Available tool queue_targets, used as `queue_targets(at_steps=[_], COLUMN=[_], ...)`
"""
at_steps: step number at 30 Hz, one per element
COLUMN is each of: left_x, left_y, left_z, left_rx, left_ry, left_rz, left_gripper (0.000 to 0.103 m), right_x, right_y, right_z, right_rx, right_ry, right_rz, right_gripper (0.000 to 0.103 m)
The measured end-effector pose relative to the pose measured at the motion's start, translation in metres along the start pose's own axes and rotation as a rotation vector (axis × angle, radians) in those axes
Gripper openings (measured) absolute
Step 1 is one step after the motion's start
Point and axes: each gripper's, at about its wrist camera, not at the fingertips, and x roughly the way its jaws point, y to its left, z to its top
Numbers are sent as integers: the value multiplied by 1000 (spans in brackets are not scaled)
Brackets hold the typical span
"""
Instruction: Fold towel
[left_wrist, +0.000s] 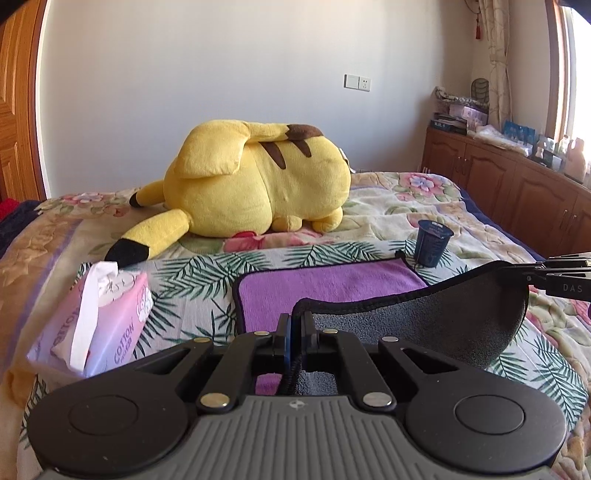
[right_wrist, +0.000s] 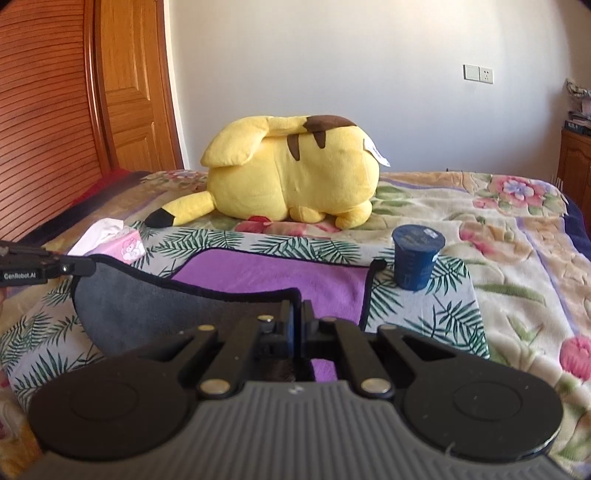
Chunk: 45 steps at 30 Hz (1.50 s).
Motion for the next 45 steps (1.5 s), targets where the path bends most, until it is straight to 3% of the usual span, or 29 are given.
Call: queue_targets(at_steps=[7, 20, 30, 45], left_x=[13, 26, 51, 103], left_y=[3, 1, 7, 17], left_z=[16, 52, 65, 64], left_rx=[3, 63, 55, 63], left_ry=[-54, -77, -97, -76], left_rz=[40, 69, 120, 163], left_gripper=[0, 0, 0, 0], right_x=[14, 29, 50, 92], right_y=[-7, -19, -26, -42], right_z=[13, 44, 62, 53], right_rx=[-42, -72, -69, -45], right_ry=[-12, -73, -107, -103], right_rz=[-2, -18, -44, -77], right_gripper=[4, 4, 4, 4])
